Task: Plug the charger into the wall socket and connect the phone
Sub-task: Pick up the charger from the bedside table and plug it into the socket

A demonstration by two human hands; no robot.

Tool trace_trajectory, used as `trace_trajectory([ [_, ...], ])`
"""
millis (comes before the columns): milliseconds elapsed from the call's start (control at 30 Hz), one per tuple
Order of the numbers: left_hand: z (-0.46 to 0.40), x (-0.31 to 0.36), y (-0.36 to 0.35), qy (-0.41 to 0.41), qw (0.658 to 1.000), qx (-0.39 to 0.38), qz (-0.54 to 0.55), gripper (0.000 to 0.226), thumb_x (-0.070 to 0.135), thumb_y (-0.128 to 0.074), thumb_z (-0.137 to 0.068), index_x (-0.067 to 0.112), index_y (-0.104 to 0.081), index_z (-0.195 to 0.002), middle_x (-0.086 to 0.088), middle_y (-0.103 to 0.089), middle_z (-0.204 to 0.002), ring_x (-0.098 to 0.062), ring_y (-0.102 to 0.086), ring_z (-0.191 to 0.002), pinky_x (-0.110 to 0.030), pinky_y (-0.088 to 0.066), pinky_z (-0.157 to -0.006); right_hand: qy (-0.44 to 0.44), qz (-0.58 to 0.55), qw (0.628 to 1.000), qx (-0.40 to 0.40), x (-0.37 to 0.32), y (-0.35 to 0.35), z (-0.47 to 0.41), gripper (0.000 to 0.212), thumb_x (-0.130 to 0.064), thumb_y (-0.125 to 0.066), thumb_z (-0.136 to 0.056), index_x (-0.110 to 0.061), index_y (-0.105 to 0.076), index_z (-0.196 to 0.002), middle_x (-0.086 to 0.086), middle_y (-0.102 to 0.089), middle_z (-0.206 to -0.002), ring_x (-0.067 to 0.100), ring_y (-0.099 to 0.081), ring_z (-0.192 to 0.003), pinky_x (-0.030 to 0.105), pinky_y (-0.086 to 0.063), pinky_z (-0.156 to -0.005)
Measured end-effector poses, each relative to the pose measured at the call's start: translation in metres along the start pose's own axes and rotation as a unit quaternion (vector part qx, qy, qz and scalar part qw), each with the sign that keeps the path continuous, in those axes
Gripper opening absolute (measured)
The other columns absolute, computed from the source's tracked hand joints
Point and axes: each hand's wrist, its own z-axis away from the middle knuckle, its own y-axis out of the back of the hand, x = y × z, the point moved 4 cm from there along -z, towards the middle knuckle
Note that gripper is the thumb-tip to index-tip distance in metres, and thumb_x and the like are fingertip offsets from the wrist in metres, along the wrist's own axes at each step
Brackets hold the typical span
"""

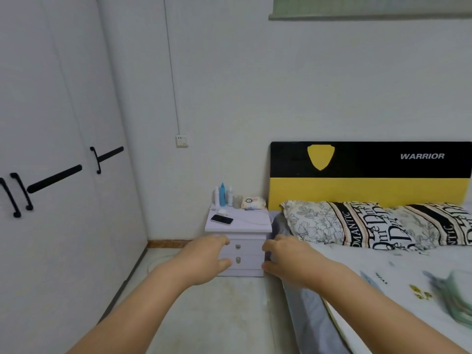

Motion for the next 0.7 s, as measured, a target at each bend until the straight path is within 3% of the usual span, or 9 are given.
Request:
trace_trajectory([
  [167,-0.039,-0.015,0.004,0.012,1.000,0.000,-0.004,0.053,0.040,-0.048,-0.088,0.022,-0.036,-0.137,0.000,-0.043,-0.144,-0.018,-0.044,-0.129,-0.032,-0.037,-0.105,0.002,-0.001,1.000,-0.008,0.015,-0.003,-0.039,0.039,-0.038,-0.046,-0.089,-0.017,-0.052,-0.120,0.012,-0.053,-0.123,0.031,-0.051,-0.112,0.039,-0.046,-0.086],
  [300,-0.076,-0.033,0.009,0.012,1.000,-0.004,0.010,0.051,0.039,-0.049,-0.087,0.023,-0.039,-0.134,0.001,-0.047,-0.140,-0.018,-0.047,-0.125,-0.035,-0.041,-0.104,0.003,-0.014,1.000,-0.003,0.021,-0.002,-0.076,0.044,-0.038,-0.047,-0.089,-0.020,-0.047,-0.129,0.009,-0.051,-0.128,0.028,-0.050,-0.115,0.039,-0.045,-0.091],
  [700,-0.213,-0.103,0.048,-0.009,1.000,-0.002,-0.020,0.051,0.040,-0.046,-0.089,0.023,-0.036,-0.136,-0.005,-0.049,-0.134,-0.023,-0.050,-0.118,-0.034,-0.043,-0.098,-0.023,-0.004,1.000,-0.013,0.024,0.017,-0.221,0.041,-0.035,-0.048,-0.090,-0.015,-0.049,-0.126,0.010,-0.054,-0.121,0.028,-0.049,-0.111,0.044,-0.047,-0.092],
])
